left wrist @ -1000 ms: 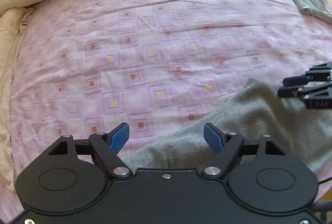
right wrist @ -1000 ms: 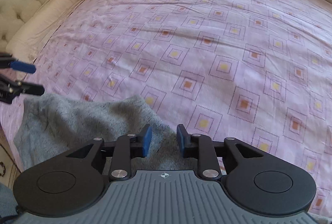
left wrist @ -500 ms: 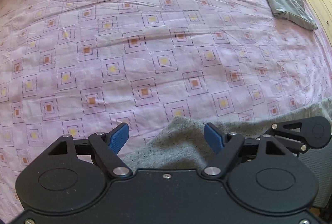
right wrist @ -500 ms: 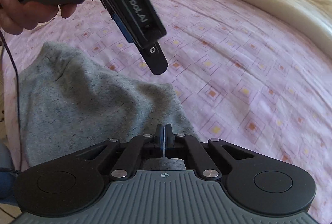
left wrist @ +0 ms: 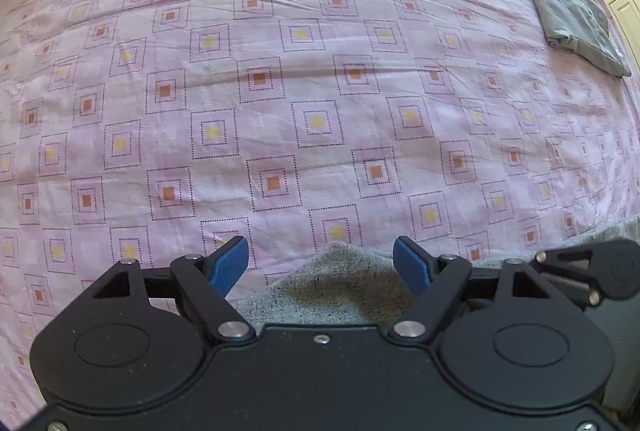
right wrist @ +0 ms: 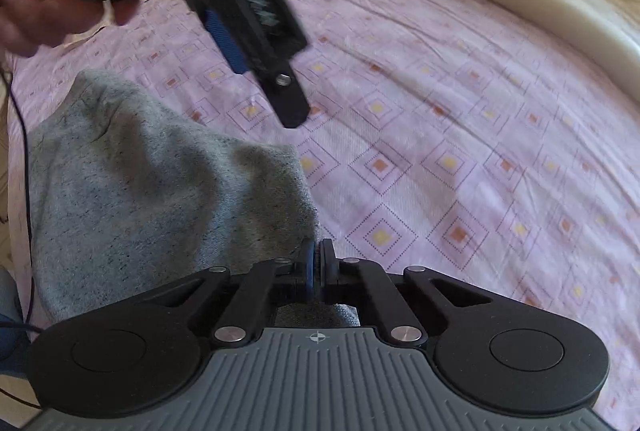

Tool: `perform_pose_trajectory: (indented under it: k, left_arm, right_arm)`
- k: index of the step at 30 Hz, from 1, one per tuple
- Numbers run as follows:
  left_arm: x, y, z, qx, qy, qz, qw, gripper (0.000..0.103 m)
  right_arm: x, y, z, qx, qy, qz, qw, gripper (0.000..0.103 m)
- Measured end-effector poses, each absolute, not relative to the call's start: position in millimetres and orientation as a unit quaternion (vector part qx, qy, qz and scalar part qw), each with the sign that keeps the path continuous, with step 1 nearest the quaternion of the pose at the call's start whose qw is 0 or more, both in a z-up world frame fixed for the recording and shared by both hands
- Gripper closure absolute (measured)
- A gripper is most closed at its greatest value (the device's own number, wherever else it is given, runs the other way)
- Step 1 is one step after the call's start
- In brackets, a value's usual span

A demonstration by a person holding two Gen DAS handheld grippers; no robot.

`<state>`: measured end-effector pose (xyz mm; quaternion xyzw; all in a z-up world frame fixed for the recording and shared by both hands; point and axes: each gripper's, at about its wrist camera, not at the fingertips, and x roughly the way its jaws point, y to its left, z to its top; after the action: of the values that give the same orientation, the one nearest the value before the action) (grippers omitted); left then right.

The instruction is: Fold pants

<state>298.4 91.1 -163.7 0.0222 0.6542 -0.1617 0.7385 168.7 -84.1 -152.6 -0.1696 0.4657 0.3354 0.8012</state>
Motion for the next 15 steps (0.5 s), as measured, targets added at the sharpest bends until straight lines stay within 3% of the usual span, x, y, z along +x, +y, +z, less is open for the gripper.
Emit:
perform_pose_trajectory:
  k: [6, 11, 12, 13, 15]
  left_arm:
    - [281.9, 55.2, -173.2, 0.081, 0.661, -0.165, 0.728, 0.022]
    - [257.8, 21.5, -202.5, 0.223, 0.672, -0.129, 0.694, 0.026]
    - [253.5, 17.2, -208.3, 0.247, 0.666, -0.119, 0.694, 0.044]
    - [251.5, 15.3, -213.4, 0.267, 0.659, -0.105, 0.695, 0.069]
    - [257.2, 22.5, -219.9, 0.247, 0.659, -0.079, 0.706, 0.072]
  right_arm:
    - [116.1, -67.9, -154.1, -0.221, 0.438, 0.353, 0.796, 0.100]
    - [101.9, -69.5, -153.3, -0.205, 0.435, 0.357, 0.801, 0.100]
    - [101.6, -70.4, -152.0, -0.201, 0.433, 0.357, 0.803, 0.100]
    - [101.6, -71.4, -150.9, -0.199, 0.430, 0.355, 0.806, 0.100]
    - [100.8, -75.4, -149.3, -0.208, 0.417, 0.345, 0.815, 0.097]
